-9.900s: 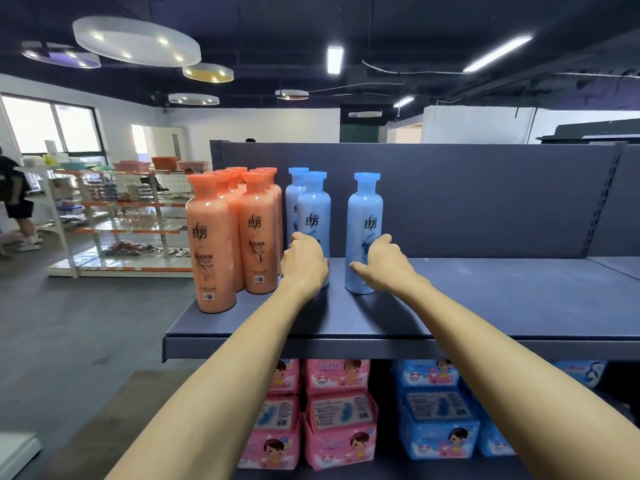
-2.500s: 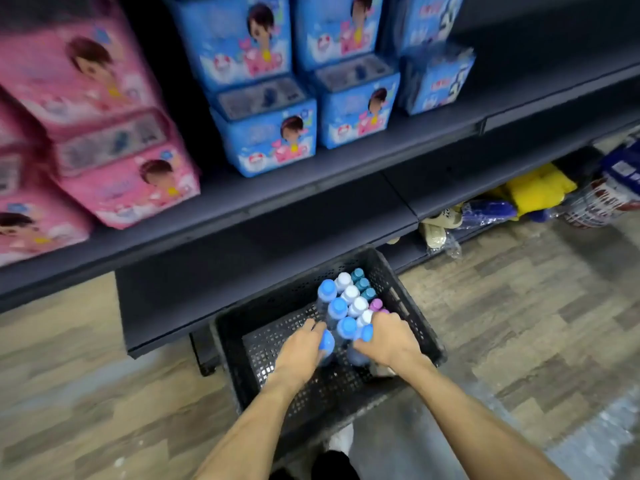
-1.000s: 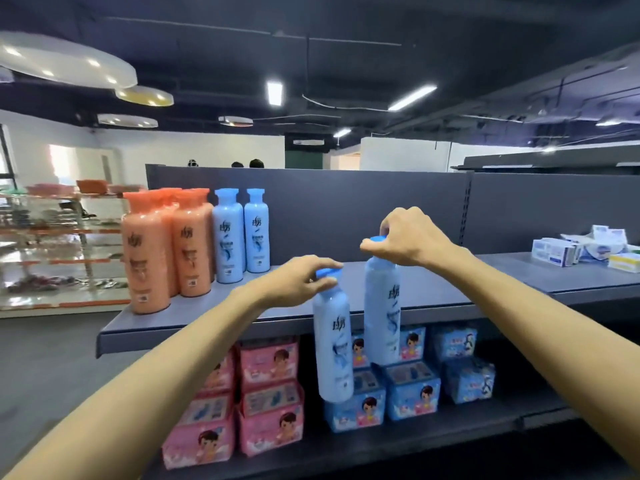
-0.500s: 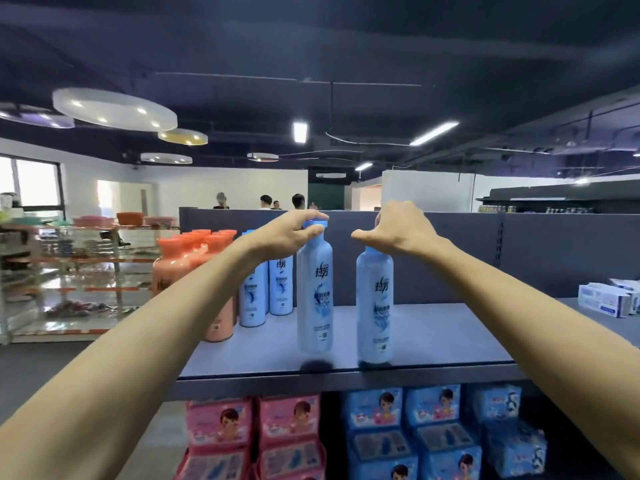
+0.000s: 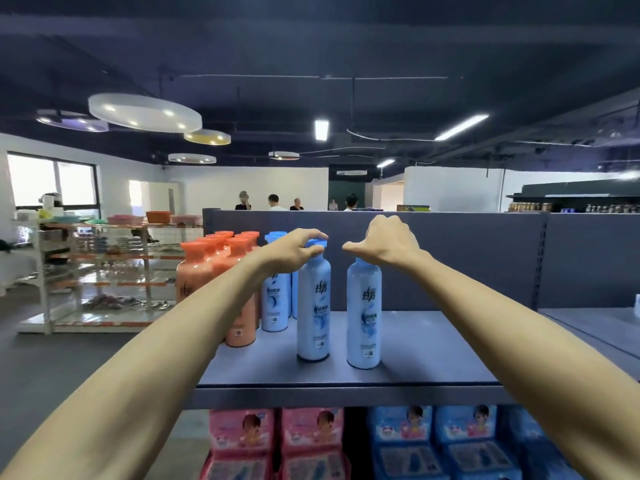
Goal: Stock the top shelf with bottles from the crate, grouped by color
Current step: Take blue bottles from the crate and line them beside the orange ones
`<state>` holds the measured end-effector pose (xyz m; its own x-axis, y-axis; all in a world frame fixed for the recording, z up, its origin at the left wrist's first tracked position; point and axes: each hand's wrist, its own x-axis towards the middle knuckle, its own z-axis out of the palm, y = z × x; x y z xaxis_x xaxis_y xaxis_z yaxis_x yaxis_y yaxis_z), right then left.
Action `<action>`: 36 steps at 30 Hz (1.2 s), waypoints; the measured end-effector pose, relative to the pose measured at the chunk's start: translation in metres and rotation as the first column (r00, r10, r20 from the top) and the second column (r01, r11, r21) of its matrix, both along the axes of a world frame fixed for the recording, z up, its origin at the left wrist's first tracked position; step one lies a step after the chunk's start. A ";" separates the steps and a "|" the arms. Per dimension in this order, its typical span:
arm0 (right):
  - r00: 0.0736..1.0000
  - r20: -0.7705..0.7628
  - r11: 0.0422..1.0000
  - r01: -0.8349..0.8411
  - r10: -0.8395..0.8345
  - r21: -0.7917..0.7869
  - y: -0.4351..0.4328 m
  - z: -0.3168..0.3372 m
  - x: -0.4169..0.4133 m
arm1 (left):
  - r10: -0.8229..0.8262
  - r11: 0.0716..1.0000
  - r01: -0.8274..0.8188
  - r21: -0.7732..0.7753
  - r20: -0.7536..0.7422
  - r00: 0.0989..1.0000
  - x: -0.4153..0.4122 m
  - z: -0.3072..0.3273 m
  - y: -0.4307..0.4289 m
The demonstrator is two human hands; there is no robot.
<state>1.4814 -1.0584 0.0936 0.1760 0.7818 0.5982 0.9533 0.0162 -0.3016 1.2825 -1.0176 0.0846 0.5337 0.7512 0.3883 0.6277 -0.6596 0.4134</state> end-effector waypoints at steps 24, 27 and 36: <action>0.999 0.041 0.993 0.010 -0.015 0.115 -0.011 -0.035 0.006 | 0.038 0.986 0.028 -0.165 0.385 0.922 -0.009 -0.042 -0.018; 1.000 0.027 0.996 -0.008 0.006 0.090 -0.021 -0.055 0.008 | 0.149 0.985 -0.111 -0.134 0.318 0.936 -0.006 -0.066 -0.018; 0.992 -0.112 0.996 -0.068 0.061 -0.056 -0.047 -0.110 0.015 | 0.405 0.914 -0.403 -0.048 0.189 0.895 0.009 -0.097 -0.035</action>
